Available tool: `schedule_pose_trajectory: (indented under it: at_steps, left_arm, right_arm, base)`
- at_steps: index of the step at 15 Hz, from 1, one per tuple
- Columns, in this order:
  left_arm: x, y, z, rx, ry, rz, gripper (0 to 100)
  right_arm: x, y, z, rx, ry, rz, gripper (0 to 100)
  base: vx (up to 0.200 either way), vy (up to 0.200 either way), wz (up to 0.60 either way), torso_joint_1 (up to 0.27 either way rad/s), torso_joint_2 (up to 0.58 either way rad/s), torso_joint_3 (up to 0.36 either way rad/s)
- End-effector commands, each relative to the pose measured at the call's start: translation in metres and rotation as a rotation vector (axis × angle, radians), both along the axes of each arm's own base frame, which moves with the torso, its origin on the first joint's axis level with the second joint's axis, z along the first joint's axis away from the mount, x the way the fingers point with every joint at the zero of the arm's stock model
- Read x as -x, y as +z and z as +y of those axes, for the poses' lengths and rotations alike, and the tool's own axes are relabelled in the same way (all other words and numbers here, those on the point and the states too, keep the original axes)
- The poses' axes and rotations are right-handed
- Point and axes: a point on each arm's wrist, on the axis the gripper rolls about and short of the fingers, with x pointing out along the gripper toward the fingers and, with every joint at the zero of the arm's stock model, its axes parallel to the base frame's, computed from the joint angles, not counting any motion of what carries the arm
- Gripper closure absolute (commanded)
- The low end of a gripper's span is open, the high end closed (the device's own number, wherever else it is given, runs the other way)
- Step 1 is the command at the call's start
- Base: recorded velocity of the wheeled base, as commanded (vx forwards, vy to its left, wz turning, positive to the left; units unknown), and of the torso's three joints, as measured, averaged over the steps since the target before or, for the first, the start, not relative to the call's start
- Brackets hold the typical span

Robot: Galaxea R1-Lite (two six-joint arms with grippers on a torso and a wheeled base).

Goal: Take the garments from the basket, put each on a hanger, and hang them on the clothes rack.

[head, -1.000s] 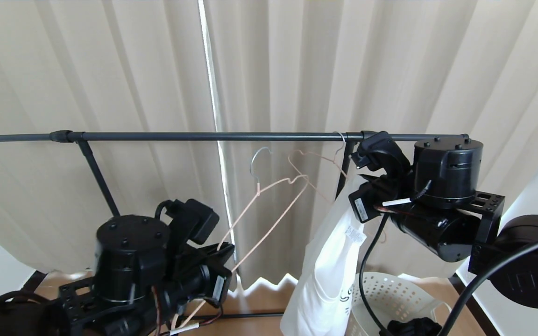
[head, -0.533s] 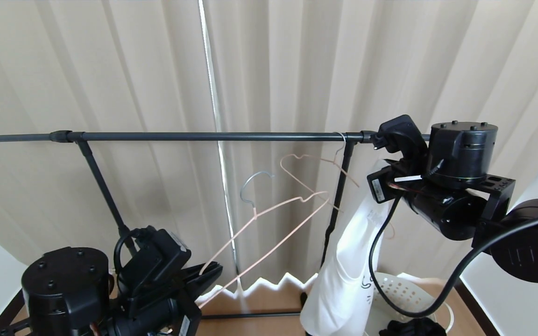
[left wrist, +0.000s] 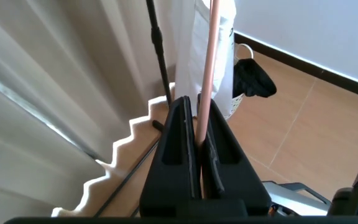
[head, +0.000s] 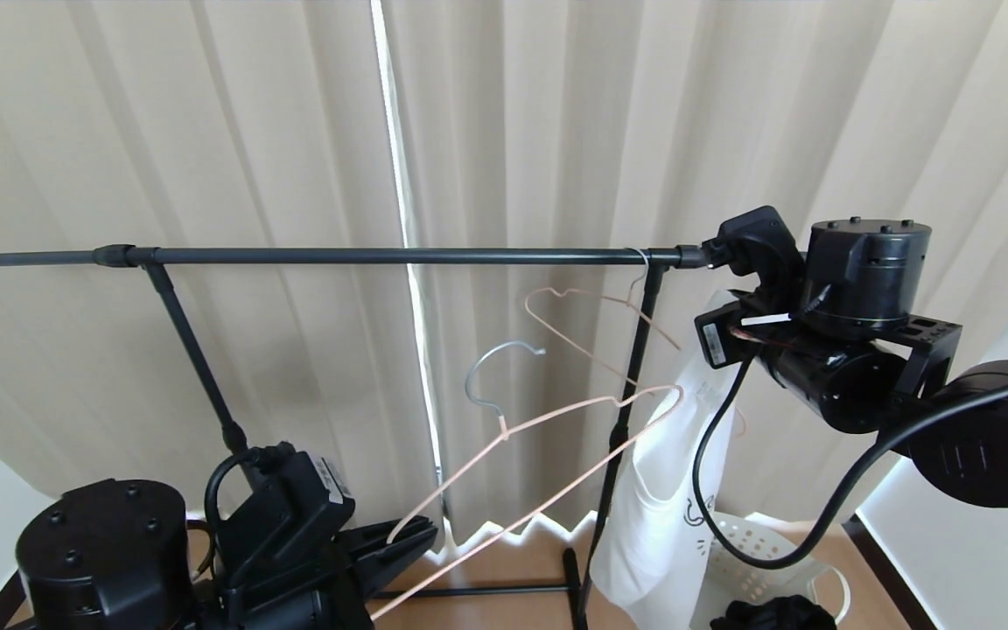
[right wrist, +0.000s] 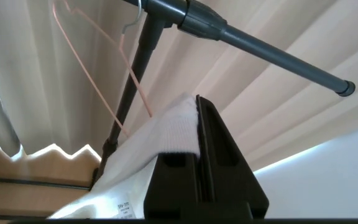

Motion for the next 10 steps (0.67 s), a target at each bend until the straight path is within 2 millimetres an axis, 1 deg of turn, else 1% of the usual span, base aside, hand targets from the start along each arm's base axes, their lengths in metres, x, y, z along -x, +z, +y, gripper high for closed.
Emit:
schedule_pose_trajectory:
  at_steps: [1, 3, 6, 10]
  left_arm:
    - [-0.001, -0.002, -0.004, -0.003, -0.011, 0.013, 100]
    - [-0.006, -0.003, -0.012, 0.015, -0.017, 0.030, 100]
    - [-0.020, 0.002, -0.024, 0.060, 0.026, 0.038, 100]
    - [-0.033, 0.005, -0.044, 0.105, 0.105, 0.043, 100]
  right_arm:
    - [-0.002, -0.004, 0.001, 0.004, 0.000, 0.008, 100]
    - [-0.002, -0.004, 0.002, 0.005, 0.002, 0.010, 100]
    - [0.000, -0.006, 0.004, 0.008, 0.009, 0.016, 100]
    - [0.011, -0.011, 0.020, 0.017, 0.064, 0.032, 100]
  base:
    - [0.000, 0.000, 0.00, 0.000, 0.00, 0.000]
    - [0.000, 0.000, 0.00, 0.000, 0.00, 0.000]
    - [0.000, 0.000, 0.00, 0.000, 0.00, 0.000]
    - [0.000, 0.000, 0.00, 0.000, 0.00, 0.000]
